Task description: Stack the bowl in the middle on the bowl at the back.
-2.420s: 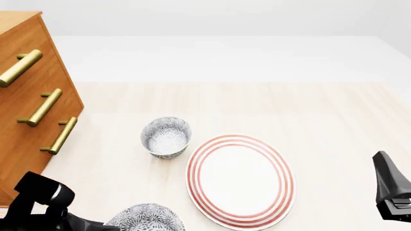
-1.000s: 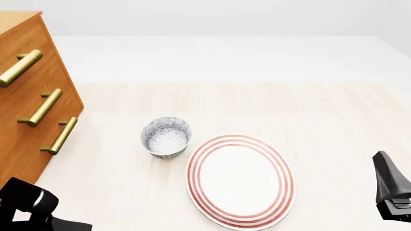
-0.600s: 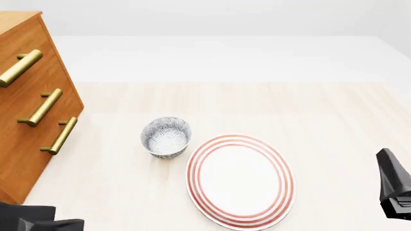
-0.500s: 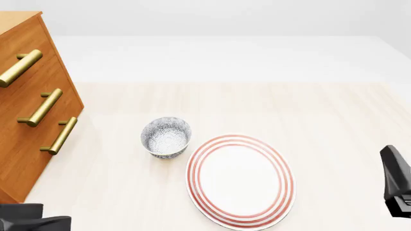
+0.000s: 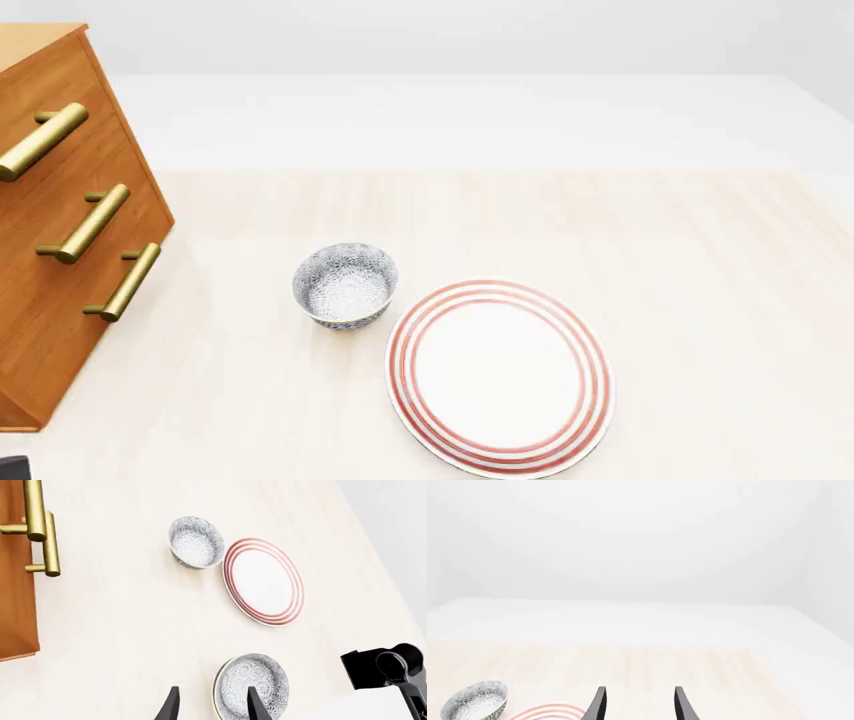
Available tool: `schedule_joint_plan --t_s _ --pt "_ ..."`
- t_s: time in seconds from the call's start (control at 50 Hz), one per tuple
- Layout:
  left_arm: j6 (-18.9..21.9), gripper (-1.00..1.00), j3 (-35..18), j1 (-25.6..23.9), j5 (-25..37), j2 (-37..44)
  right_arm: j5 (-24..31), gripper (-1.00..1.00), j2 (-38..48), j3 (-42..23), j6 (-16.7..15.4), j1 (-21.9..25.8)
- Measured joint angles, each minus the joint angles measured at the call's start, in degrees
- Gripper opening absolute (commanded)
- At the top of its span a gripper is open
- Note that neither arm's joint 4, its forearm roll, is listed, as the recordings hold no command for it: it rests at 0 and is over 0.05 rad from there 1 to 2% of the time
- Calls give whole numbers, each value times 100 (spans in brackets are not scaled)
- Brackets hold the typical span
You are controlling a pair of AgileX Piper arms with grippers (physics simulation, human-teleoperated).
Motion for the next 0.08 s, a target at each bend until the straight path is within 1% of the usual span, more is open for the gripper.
schedule_joint_plan --t_s 0.08 --pt "-6 100 -1 193 32 -131 330 100 0 -313 9 -30"
